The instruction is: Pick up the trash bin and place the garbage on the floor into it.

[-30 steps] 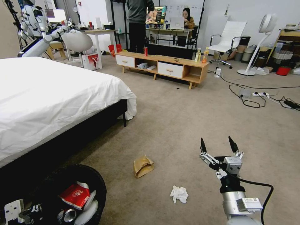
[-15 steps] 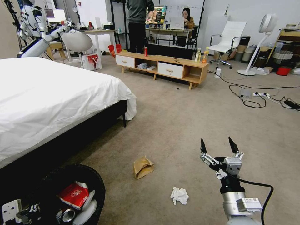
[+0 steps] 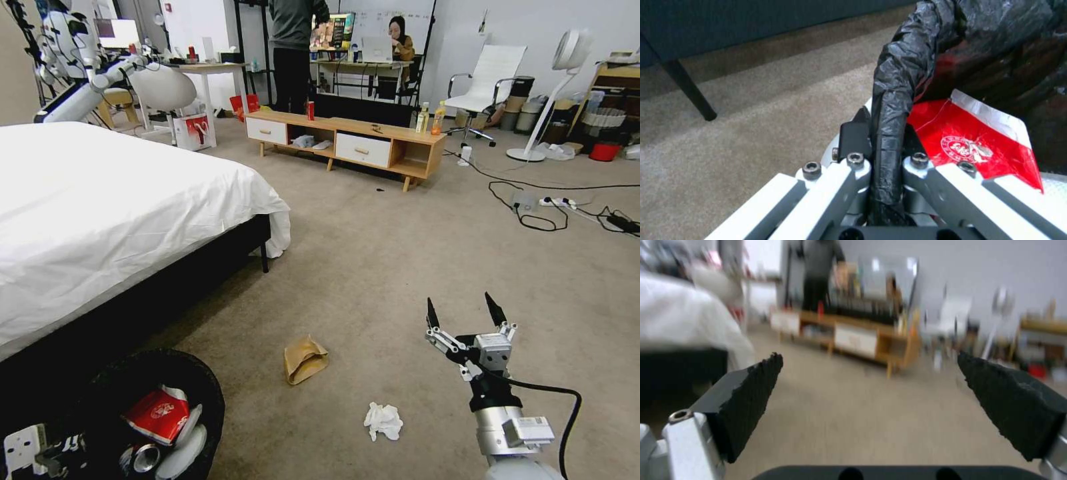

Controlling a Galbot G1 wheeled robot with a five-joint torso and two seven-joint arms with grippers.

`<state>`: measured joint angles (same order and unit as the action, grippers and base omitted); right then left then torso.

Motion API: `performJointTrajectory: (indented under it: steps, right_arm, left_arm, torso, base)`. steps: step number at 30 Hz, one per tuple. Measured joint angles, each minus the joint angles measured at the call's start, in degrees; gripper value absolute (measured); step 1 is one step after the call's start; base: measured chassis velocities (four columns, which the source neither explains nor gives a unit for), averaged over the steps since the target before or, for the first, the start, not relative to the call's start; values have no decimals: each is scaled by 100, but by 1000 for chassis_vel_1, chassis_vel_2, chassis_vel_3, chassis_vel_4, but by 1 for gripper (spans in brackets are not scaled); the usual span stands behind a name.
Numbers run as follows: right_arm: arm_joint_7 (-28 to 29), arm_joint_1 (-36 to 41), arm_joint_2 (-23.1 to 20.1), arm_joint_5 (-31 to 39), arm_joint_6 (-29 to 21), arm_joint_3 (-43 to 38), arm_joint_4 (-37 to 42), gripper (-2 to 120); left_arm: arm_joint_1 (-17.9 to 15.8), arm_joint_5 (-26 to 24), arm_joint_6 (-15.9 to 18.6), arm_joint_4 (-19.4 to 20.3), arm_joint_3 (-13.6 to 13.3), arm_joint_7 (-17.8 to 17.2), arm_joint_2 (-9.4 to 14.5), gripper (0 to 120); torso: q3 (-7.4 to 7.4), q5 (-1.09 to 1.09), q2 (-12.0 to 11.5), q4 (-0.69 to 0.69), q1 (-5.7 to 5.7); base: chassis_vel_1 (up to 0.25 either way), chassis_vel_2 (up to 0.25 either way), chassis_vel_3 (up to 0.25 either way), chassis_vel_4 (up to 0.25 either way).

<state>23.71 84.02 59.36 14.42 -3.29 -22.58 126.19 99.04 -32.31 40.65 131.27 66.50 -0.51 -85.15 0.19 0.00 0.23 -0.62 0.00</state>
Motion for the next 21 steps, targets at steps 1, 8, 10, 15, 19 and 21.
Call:
performJointTrajectory:
  steps: [1,8,10,15,19,21]
  right_arm:
    - [119,-56,-113,276,-351,32,48,100]
    - [554,-430,-528,1599,-1663,235,195,100]
    - [715,-733,-728,2304,-2203,354,201,100]
    - [969,-1238,-1024,3667,-3111,558,198,100]
    - [1235,-1645,-1326,4911,-3887,786,26,100]
    - [1254,-1688,-1367,5014,-3928,858,-34,100]
  left_arm:
    - [-6,0,-2,-10,0,2,1,2]
    - [-23,-2,-2,-18,1,6,1,2]
    - [-24,-4,-3,-19,6,10,-1,2]
    - [-35,-13,-3,-18,10,15,4,2]
    - [-163,-11,-4,-129,-134,16,69,2]
    - [-175,-6,-4,-159,-161,17,76,2]
  torso:
    - [0,0,0,1,0]
    - [0,0,0,-1,0]
    - [0,0,0,0,0]
    - [0,1,0,3,0]
    - [0,0,0,-3,0]
    - [0,0,0,-1,0]
  base:
    - [0,0,0,0]
    - [0,0,0,0]
    - [0,0,0,0]
    - [0,0,0,0]
    - [0,0,0,0]
    - [0,0,0,0]
